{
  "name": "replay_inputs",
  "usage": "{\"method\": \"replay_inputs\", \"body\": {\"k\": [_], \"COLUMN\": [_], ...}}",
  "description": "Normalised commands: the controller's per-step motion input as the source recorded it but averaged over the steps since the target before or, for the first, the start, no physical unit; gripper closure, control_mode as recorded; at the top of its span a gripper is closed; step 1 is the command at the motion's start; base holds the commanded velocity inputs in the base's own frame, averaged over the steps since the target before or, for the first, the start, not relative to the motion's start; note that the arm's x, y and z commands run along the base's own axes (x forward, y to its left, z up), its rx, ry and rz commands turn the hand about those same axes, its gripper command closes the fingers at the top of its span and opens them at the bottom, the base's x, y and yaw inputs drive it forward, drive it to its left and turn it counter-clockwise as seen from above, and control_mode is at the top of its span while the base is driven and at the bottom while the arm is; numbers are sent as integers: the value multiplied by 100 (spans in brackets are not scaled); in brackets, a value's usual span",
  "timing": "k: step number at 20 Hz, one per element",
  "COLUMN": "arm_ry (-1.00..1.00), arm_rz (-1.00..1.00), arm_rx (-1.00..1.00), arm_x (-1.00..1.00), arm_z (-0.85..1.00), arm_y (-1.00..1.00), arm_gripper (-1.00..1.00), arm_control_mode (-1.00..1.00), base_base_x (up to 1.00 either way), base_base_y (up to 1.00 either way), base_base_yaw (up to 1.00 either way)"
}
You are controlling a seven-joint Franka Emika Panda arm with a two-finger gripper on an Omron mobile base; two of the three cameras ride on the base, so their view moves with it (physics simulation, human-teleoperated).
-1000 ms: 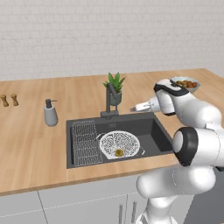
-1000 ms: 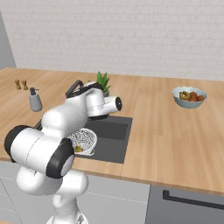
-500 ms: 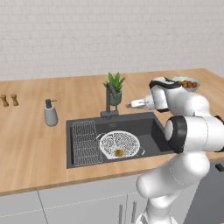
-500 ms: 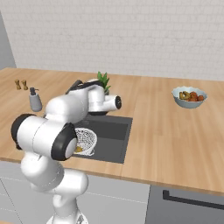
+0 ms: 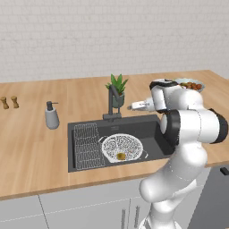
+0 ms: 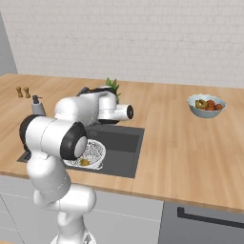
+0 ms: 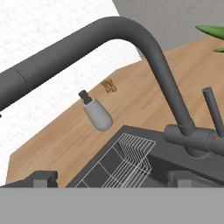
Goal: Put the colander in the sink, put the kiwi in the colander, and turn on the sink faucet and pour water over the colander.
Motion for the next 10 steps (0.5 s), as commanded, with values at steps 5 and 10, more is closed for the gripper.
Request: {"method": "replay_inputs", "body": {"k": [5, 10], "arm_ry": [3, 7], "arm_rz": [-2, -2], "arm_rx": [2, 4], "arm_x": [32, 34], "arm_z": [-27, -18], "arm_y": [0, 0], "arm_gripper": [-100, -100], "arm_control_mode": [-100, -100], "base_base_x": [0, 0], "base_base_y": [0, 0], "base_base_yaw": [0, 0]}}
